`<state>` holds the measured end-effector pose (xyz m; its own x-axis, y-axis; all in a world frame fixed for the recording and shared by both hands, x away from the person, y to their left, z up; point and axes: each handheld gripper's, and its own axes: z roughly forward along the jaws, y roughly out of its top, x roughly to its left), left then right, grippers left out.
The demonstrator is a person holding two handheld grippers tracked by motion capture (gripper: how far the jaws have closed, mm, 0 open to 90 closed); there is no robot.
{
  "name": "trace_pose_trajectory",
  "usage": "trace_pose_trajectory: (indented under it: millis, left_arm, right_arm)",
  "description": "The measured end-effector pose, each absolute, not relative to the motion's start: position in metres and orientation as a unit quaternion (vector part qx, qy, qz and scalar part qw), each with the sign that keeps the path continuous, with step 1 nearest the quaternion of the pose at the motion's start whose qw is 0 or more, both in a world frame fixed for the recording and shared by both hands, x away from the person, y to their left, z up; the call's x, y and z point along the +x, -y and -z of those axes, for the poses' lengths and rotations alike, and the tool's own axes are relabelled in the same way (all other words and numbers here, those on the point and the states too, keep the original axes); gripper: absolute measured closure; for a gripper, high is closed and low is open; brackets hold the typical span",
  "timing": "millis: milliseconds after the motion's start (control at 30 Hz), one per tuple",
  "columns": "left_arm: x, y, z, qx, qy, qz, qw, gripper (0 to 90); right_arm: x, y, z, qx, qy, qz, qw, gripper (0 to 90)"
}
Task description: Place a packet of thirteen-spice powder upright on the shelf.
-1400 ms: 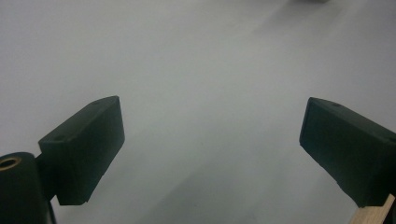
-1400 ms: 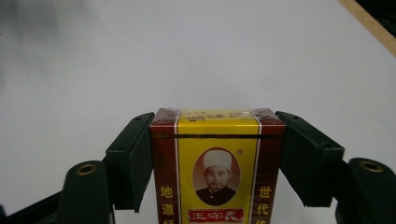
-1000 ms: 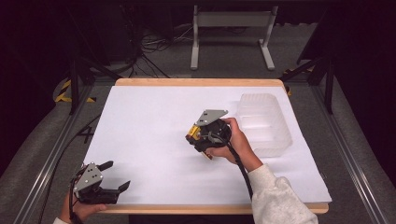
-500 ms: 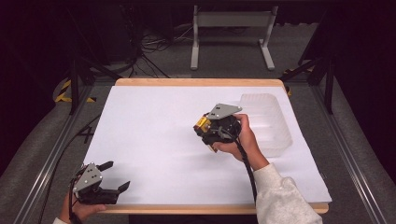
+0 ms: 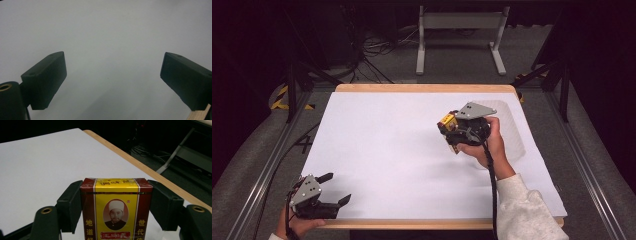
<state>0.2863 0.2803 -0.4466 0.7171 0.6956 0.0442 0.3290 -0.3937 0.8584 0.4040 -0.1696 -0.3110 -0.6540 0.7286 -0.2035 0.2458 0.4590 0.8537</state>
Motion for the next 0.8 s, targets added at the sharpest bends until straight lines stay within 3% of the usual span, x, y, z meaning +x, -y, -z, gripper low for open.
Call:
trace_pose_trajectory:
  millis: [333,800]
  left_arm:
    - [0.286,-0.281,0.447,0.81,-0.316,-0.203,0.451,7.5]
    - [0.287,-0.279,0.447,0.812,-0.314,-0.203,0.449,7.6]
  right_arm:
    - [0.407,0.197,0.312,0.353,-0.773,-0.423,0.314,33.0]
    - [0.405,0.241,0.33,0.429,-0.727,-0.433,0.317,33.0]
